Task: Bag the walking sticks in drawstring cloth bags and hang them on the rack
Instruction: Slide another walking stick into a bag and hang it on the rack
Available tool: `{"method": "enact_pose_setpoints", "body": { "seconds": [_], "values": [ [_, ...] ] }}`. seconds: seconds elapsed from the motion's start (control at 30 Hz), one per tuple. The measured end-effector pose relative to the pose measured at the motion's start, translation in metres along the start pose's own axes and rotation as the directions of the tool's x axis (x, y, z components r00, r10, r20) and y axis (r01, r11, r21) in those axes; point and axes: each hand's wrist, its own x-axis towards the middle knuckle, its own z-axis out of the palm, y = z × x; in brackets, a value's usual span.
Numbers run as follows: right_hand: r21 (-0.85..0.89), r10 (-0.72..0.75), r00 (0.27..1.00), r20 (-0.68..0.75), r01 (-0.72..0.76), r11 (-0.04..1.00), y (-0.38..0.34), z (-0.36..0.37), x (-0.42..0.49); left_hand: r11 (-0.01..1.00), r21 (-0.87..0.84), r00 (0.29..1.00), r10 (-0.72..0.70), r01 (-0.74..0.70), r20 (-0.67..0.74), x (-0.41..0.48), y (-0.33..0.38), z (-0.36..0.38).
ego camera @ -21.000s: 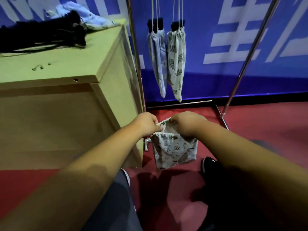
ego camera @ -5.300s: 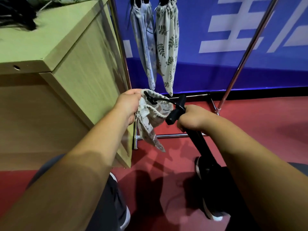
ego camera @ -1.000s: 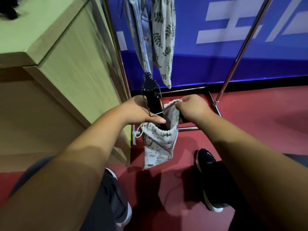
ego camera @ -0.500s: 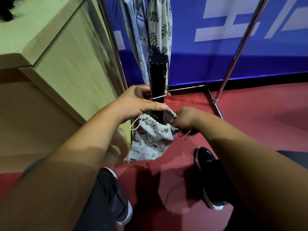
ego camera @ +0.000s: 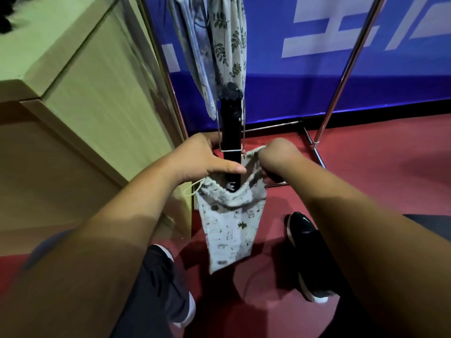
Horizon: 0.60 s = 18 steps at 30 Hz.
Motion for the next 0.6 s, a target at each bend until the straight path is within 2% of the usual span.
{"method": "enact_pose_setpoints", "body": {
  "seconds": [0.1,0.17,0.4,0.53,0.6],
  "values": [
    [0.311,0.026,0.999,0.035,-0.036,0.950,-0.014,-0.002,-0.009,0.999,0.025,0.999,0.037,-0.037,-0.024,0.000,0.001,-0.003],
    [0.365,0.040,0.997,0.073,-0.064,0.929,-0.018,0.000,-0.009,0.996,0.072,0.998,0.059,-0.056,-0.033,0.000,0.003,-0.004],
    [0.026,-0.013,0.985,0.169,0.009,1.000,-0.010,-0.006,-0.013,0.984,0.177,0.995,0.008,0.009,-0.096,0.008,-0.005,0.001],
    [0.040,-0.069,0.983,0.172,0.063,0.997,-0.009,-0.004,-0.020,0.975,0.220,0.995,-0.005,0.026,-0.098,0.009,-0.010,0.003],
    [0.098,-0.069,0.984,0.166,0.053,0.994,-0.007,-0.001,-0.017,0.986,0.161,0.991,-0.029,0.050,-0.131,0.010,-0.011,0.005]
  ]
}}
